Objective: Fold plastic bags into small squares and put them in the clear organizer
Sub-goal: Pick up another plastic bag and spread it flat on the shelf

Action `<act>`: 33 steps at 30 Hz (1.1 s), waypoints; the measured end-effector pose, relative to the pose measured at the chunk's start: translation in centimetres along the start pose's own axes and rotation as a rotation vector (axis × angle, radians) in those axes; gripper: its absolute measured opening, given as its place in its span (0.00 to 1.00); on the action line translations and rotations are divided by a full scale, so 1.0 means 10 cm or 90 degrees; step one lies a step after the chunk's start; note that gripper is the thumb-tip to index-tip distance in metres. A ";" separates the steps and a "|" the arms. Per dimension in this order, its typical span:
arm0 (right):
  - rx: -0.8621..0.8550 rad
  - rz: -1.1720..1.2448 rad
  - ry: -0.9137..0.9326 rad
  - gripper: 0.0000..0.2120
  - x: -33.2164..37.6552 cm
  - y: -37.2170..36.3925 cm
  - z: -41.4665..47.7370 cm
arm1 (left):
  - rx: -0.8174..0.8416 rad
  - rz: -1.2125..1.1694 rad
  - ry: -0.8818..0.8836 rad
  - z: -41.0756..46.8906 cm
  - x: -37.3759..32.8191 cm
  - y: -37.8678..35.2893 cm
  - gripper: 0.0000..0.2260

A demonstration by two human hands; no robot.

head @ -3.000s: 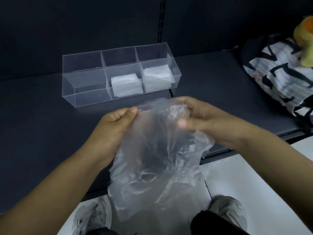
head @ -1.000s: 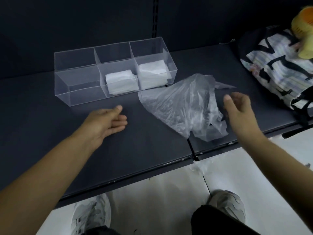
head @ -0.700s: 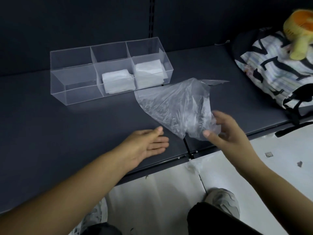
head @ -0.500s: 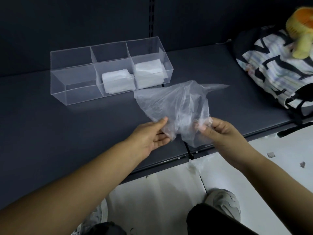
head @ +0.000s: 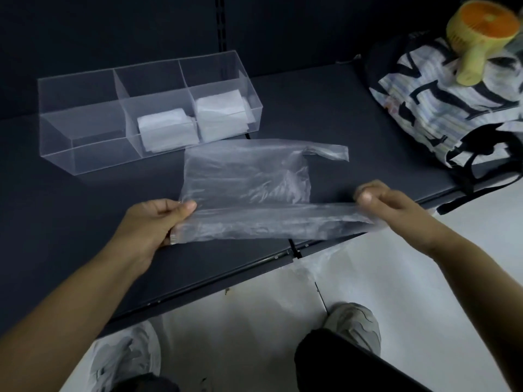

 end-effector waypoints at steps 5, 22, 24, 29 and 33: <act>-0.120 0.014 -0.076 0.18 -0.07 -0.04 0.01 | -0.050 0.058 -0.031 -0.06 0.15 0.11 0.08; -0.392 0.071 -0.202 0.10 -0.24 -0.35 -0.44 | 0.075 0.129 0.063 -0.43 0.38 0.09 0.10; -0.399 -0.116 -0.205 0.11 -0.18 -0.32 -0.41 | 0.119 0.220 0.069 -0.52 0.34 0.09 0.10; -0.451 -0.335 0.100 0.14 0.41 -0.65 -0.15 | -0.174 0.481 -0.410 -0.51 -0.03 0.00 0.03; -0.122 -0.324 0.285 0.22 0.93 -1.62 0.19 | -0.123 0.606 -0.572 -0.25 -0.04 -0.34 0.17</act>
Point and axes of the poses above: each hand's wrist, its own z-axis towards the middle knuckle, its own y-axis out of the back of the hand, x = y × z, the point moved 2 cm from there along z, towards the middle knuckle, and after that the axes turned 3 degrees about -x, right-handed, at the moved point
